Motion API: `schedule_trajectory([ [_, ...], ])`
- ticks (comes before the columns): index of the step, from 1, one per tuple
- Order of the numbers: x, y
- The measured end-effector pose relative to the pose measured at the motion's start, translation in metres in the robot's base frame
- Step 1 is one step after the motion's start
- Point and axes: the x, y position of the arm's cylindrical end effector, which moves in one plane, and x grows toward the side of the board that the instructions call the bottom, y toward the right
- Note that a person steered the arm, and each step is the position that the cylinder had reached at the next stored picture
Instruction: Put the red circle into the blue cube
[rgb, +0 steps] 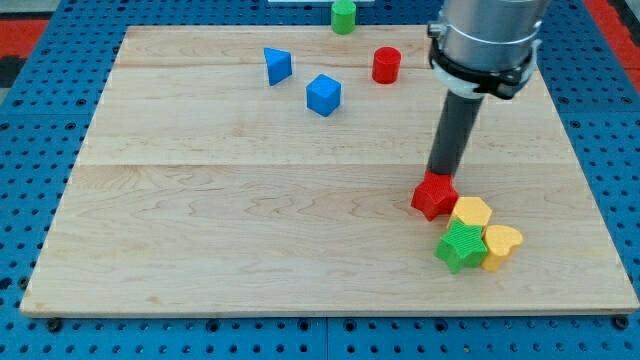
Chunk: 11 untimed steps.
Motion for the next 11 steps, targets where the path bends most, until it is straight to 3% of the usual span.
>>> schedule_trajectory([
  [1, -0.047, 0.018],
  [3, -0.137, 0.002],
  [4, -0.167, 0.027],
  [5, -0.192, -0.045],
  [6, -0.198, -0.072],
  [7, -0.232, -0.067],
  [9, -0.117, -0.096],
  [11, -0.108, -0.114],
])
